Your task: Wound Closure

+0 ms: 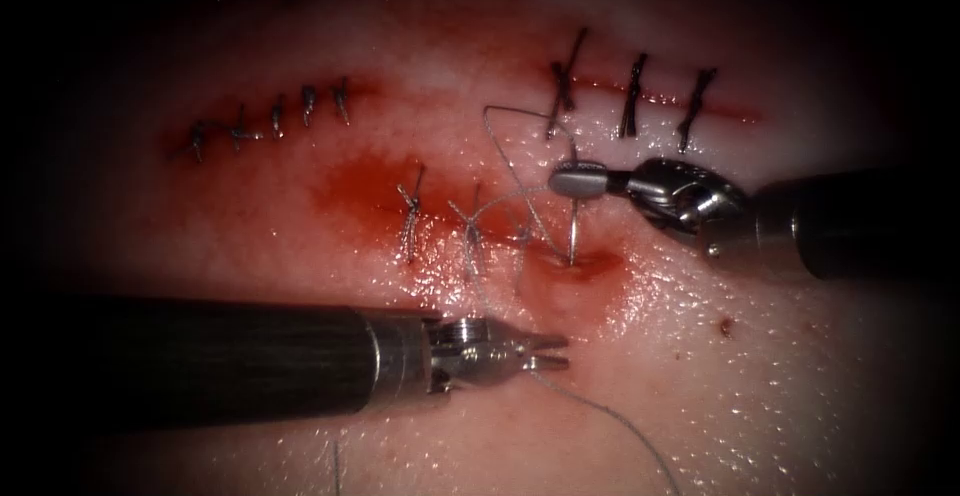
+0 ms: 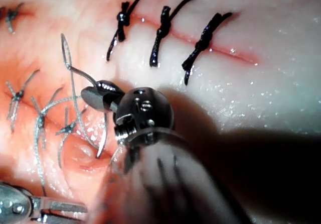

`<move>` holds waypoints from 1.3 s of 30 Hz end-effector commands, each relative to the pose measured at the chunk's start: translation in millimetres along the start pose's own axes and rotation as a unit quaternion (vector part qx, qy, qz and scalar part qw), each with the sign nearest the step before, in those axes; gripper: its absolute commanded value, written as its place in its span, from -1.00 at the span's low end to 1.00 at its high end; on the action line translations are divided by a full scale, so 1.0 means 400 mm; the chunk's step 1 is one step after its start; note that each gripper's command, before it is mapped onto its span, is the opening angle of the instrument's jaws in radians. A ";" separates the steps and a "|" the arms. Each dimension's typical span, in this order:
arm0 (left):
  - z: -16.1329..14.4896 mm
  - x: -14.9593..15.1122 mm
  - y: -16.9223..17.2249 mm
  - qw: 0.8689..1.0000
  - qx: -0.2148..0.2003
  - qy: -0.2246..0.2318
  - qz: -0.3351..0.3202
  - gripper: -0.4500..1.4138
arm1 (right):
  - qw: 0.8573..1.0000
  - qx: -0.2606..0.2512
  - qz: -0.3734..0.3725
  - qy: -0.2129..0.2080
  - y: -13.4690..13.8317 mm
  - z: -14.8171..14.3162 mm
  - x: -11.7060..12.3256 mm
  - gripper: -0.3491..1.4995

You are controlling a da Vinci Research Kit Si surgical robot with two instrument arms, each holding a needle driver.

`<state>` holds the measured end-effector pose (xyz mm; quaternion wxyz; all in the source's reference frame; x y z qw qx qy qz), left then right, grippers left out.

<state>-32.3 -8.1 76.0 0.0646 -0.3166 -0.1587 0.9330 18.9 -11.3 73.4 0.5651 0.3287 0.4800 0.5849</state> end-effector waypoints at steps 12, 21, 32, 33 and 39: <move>-0.0005 -0.0014 0.0013 1.000 -0.005 0.001 0.000 -0.20 | 0.999 0.028 -0.008 -0.037 -0.0030 0.0035 -0.0058 -1.00; -0.0047 -0.0028 0.0000 1.000 -0.003 0.000 0.003 -0.20 | 0.998 0.045 -0.012 -0.045 -0.0069 0.0013 -0.0124 -1.00; -0.0059 -0.0034 -0.0007 1.000 -0.001 -0.002 0.003 -0.20 | 0.996 0.056 0.019 -0.060 -0.0115 -0.0005 -0.0196 -1.00; -0.0059 -0.0034 -0.0007 1.000 0.001 -0.002 0.003 -0.20 | 0.996 0.057 0.027 -0.062 -0.0115 -0.0006 -0.0202 -1.00; -0.0072 -0.0019 -0.0025 1.000 0.012 0.011 0.024 -0.24 | 0.995 0.056 0.054 -0.064 -0.0102 -0.0015 -0.0219 -1.00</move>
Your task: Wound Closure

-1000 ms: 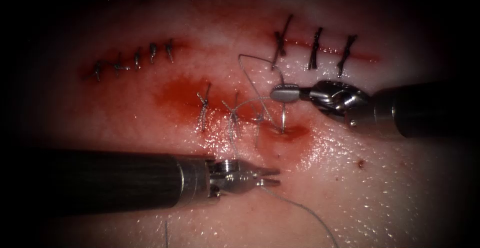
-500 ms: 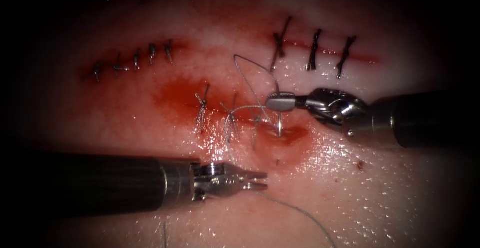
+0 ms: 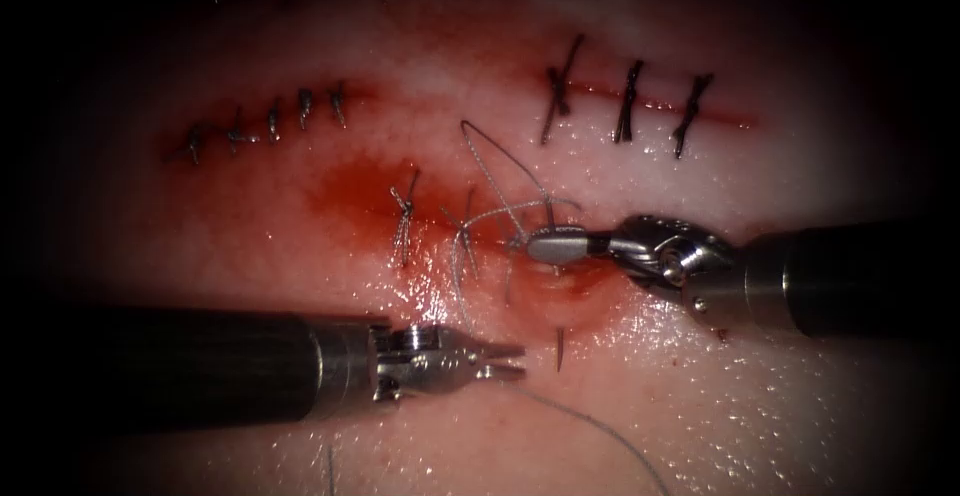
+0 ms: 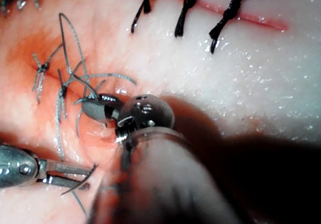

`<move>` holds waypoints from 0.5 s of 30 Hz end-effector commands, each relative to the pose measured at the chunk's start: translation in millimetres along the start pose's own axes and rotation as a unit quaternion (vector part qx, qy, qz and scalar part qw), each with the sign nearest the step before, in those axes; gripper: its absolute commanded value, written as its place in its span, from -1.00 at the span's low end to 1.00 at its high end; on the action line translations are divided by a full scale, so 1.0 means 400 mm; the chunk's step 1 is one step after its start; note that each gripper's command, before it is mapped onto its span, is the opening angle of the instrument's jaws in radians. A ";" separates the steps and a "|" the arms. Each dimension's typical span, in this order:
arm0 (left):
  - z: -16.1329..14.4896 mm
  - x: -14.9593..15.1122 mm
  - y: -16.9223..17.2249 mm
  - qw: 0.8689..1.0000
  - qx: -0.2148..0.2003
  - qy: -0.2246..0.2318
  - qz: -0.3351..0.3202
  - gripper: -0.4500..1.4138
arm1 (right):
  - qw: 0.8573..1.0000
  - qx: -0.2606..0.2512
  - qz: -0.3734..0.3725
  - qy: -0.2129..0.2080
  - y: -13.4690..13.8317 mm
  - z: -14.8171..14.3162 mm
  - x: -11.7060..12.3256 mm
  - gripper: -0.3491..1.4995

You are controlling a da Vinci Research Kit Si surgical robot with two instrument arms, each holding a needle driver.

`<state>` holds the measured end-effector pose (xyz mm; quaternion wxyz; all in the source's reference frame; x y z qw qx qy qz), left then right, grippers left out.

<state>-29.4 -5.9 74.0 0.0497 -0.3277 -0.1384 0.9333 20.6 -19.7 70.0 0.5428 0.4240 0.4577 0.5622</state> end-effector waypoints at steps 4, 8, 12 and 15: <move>0.0012 0.0025 0.0002 0.998 0.012 0.025 0.055 -0.19 | 0.998 0.010 0.000 0.054 0.0032 -0.0007 0.0019 -0.11; -0.0003 0.0071 -0.0014 0.992 0.040 0.059 0.106 -0.15 | 0.996 0.015 -0.008 0.093 0.0048 -0.0050 0.0065 0.40; -0.0020 0.0133 -0.0048 0.972 0.086 0.127 0.176 -0.19 | 0.993 0.001 -0.038 0.114 0.0063 -0.0099 0.0114 0.71; -0.0022 0.0164 -0.0062 0.957 0.107 0.167 0.211 -0.17 | 0.991 -0.008 -0.059 0.123 0.0079 -0.0136 0.0147 0.78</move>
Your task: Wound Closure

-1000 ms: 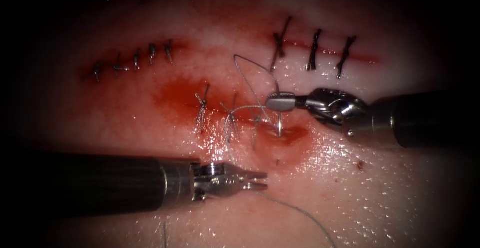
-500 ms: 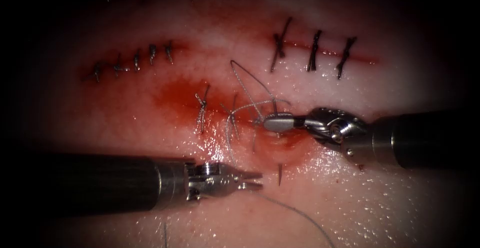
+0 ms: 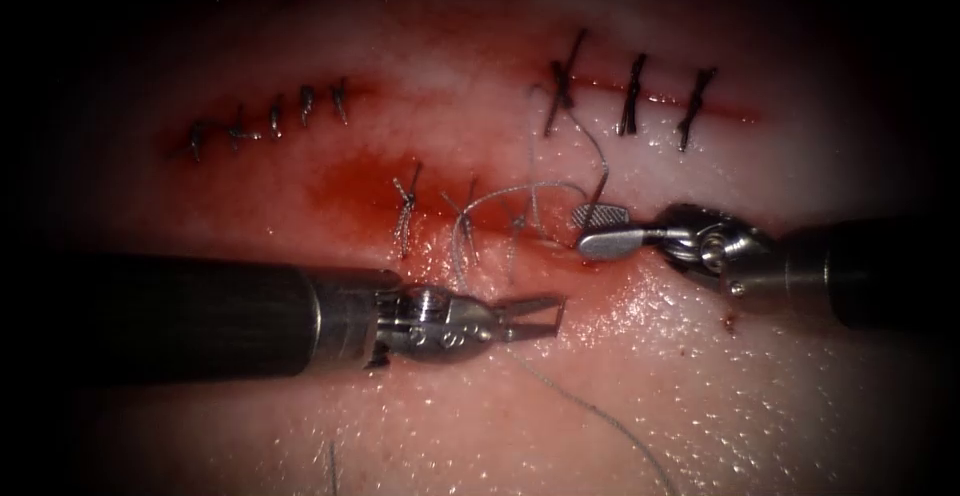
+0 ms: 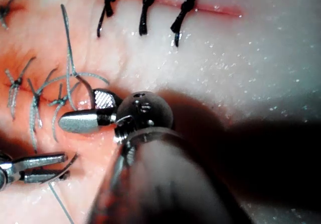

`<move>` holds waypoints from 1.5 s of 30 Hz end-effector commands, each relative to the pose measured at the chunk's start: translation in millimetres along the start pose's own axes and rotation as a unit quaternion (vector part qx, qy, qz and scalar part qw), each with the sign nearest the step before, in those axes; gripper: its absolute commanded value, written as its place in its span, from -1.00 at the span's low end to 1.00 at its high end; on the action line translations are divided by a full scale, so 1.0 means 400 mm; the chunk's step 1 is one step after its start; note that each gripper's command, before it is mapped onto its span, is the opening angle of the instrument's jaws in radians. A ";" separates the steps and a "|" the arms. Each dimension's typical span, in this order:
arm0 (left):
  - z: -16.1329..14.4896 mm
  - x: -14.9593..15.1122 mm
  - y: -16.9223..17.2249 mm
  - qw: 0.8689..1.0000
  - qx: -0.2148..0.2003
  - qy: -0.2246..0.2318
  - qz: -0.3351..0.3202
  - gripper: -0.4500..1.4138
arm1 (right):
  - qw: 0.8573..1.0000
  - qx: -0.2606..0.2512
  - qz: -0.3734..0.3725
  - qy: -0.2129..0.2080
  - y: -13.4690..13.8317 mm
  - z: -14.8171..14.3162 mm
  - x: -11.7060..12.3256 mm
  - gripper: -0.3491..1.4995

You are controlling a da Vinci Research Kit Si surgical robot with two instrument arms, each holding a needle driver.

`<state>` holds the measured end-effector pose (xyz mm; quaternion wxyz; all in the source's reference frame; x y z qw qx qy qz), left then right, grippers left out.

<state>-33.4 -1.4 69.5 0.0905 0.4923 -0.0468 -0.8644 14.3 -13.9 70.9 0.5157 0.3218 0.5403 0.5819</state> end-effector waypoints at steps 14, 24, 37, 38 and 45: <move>0.0060 -0.0073 -0.0002 0.999 -0.019 0.037 0.033 -0.11 | 0.999 -0.015 -0.015 0.035 0.0056 -0.0090 0.0053 0.71; 0.0084 -0.0083 0.0004 0.997 -0.055 0.054 -0.005 -1.00 | 0.999 -0.007 -0.017 0.027 0.0062 -0.0084 0.0038 0.58; 0.0060 0.0002 0.0009 0.952 -0.172 0.132 -0.216 -1.00 | 0.988 -0.013 -0.155 0.021 0.0073 -0.0080 0.0040 0.27; 0.0058 0.0008 0.0011 0.947 -0.180 0.135 -0.230 -1.00 | 0.984 -0.016 -0.179 0.016 0.0076 -0.0080 0.0040 0.31; 0.0017 0.0045 0.0035 0.891 -0.247 0.133 -0.356 -1.00 | 0.961 -0.044 -0.271 -0.039 0.0112 -0.0075 0.0025 0.52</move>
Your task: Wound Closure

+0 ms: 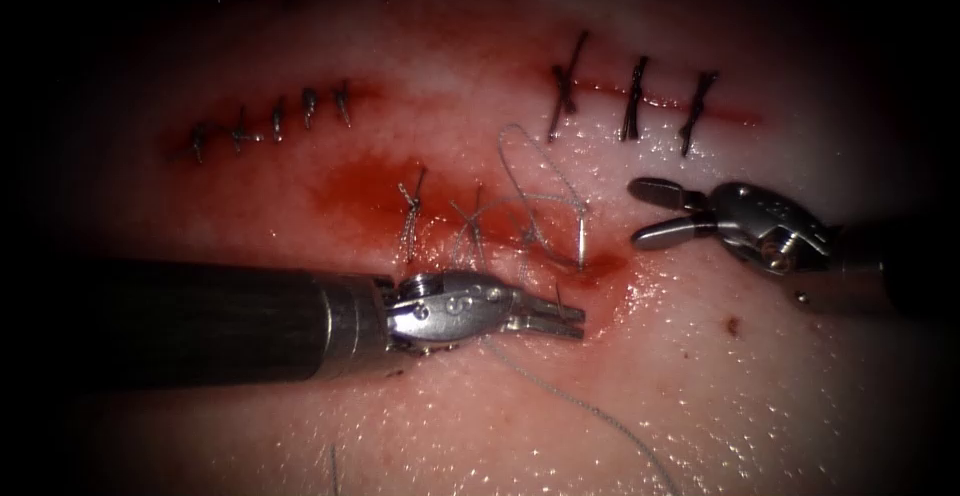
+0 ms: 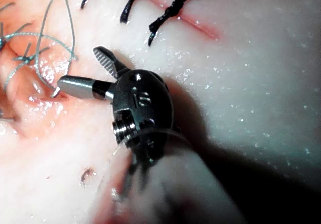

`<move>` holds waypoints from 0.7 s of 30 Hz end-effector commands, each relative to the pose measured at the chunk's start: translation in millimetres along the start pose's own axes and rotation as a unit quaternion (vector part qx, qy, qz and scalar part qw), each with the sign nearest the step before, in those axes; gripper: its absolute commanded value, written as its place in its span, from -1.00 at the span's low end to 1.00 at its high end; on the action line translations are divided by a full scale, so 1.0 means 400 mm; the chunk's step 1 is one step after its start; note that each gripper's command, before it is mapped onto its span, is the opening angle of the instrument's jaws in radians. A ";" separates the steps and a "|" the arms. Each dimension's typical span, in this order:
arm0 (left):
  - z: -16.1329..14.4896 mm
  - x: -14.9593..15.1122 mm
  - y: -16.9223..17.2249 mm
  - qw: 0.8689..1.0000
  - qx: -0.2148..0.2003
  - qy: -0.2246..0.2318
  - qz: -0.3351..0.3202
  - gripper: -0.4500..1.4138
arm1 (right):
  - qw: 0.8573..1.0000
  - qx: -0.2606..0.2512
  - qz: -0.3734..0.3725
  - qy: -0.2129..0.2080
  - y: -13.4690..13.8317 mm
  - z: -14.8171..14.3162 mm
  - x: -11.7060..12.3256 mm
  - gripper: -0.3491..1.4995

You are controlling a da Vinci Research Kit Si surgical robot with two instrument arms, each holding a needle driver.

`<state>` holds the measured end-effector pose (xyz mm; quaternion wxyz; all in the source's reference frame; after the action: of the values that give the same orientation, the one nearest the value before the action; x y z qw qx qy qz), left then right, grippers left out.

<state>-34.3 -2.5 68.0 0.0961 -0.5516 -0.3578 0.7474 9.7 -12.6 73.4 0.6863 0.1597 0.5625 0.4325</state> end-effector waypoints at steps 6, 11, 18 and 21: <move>-0.0010 0.0007 0.0043 0.999 -0.027 -0.003 -0.046 -1.00 | 0.999 0.027 -0.042 -0.013 0.0005 0.0021 -0.0044 0.58; -0.0027 0.0022 0.0088 0.993 -0.065 -0.003 -0.095 -1.00 | 0.997 0.058 -0.044 -0.019 -0.0009 0.0029 -0.0054 0.45; -0.0042 0.0077 0.0142 0.974 -0.124 0.014 -0.188 -1.00 | 0.993 0.084 -0.074 -0.028 -0.0027 0.0037 -0.0057 0.47; -0.0057 0.0109 0.0168 0.972 -0.132 0.037 -0.189 -1.00 | 0.990 0.091 -0.103 -0.030 -0.0059 0.0030 -0.0037 0.52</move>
<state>-31.4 -3.6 58.7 0.1794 -0.5093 -0.5476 0.6392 11.2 -14.1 72.8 0.7289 0.1720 0.5925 0.2968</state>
